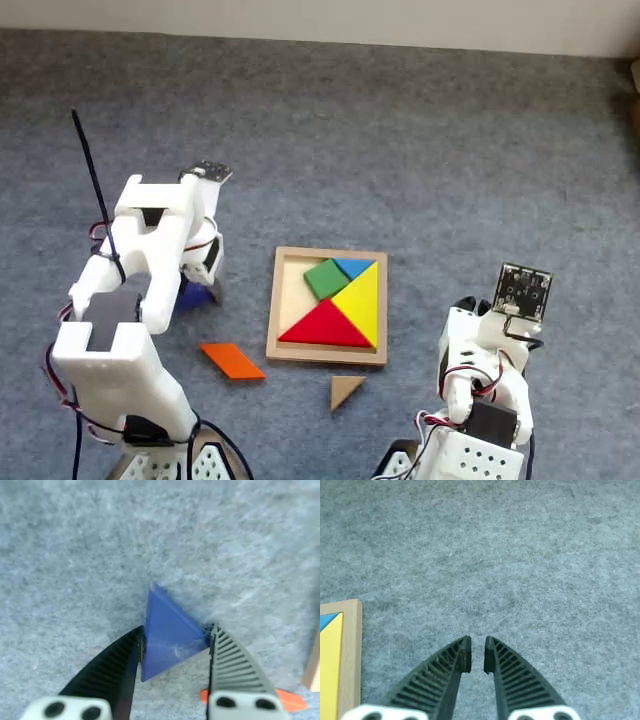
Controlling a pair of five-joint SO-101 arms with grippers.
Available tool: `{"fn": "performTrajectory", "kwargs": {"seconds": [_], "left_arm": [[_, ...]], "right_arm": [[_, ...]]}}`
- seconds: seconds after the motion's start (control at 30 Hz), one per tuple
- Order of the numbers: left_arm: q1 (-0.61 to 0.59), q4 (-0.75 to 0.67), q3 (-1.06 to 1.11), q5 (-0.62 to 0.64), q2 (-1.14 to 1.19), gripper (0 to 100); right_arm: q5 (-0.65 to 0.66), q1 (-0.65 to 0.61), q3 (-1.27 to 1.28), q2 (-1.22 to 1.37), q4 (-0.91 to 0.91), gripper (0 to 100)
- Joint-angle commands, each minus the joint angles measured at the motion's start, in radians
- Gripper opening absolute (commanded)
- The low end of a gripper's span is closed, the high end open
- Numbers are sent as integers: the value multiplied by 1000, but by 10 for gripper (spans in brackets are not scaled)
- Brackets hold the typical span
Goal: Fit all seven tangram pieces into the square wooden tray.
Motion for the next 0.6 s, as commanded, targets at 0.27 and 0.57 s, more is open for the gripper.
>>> {"fn": "performTrajectory", "kwargs": {"seconds": [0.27, 0.57], "left_arm": [[226, 127, -4, -3, -338, 15], [446, 44, -5, -290, -326, 14]], "right_arm": [[-11, 5, 104, -7, -19, 54], [-11, 5, 104, -7, -19, 54]]}}
